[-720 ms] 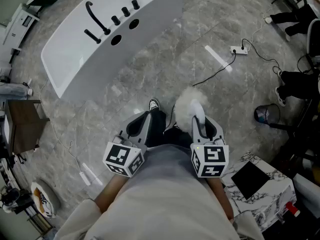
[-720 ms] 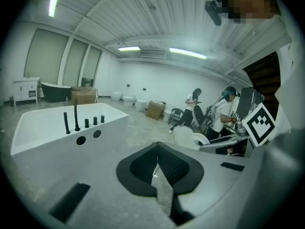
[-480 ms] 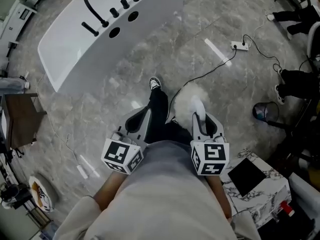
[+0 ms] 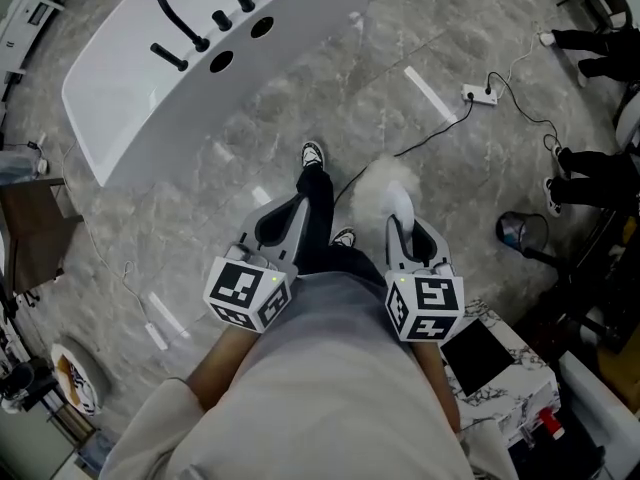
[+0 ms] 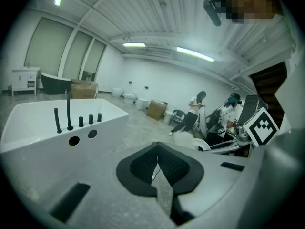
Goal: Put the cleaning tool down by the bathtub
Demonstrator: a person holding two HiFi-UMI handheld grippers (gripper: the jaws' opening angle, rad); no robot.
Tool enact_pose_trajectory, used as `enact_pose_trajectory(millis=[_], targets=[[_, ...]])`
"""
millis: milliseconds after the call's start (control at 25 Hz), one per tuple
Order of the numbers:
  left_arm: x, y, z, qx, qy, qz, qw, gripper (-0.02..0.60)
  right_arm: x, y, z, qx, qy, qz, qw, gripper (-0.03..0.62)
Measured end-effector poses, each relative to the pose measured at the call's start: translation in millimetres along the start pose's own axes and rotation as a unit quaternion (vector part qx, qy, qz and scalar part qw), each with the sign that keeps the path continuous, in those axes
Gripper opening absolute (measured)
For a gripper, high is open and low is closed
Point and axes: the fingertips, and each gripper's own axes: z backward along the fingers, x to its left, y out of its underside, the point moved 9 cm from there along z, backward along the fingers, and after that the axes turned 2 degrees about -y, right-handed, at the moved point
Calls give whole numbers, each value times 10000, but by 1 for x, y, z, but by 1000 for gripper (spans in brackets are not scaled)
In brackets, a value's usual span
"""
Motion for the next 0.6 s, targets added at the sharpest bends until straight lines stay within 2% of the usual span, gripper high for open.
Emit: enact_pose_trajectory(millis=[240, 600], targets=[[40, -44, -49, 44, 33, 36, 10000, 5, -13, -55, -51, 44, 10, -90, 9999, 86], [114, -133, -125, -46, 206, -85, 9997, 5, -20, -156, -131, -63, 157, -147, 9997, 86]])
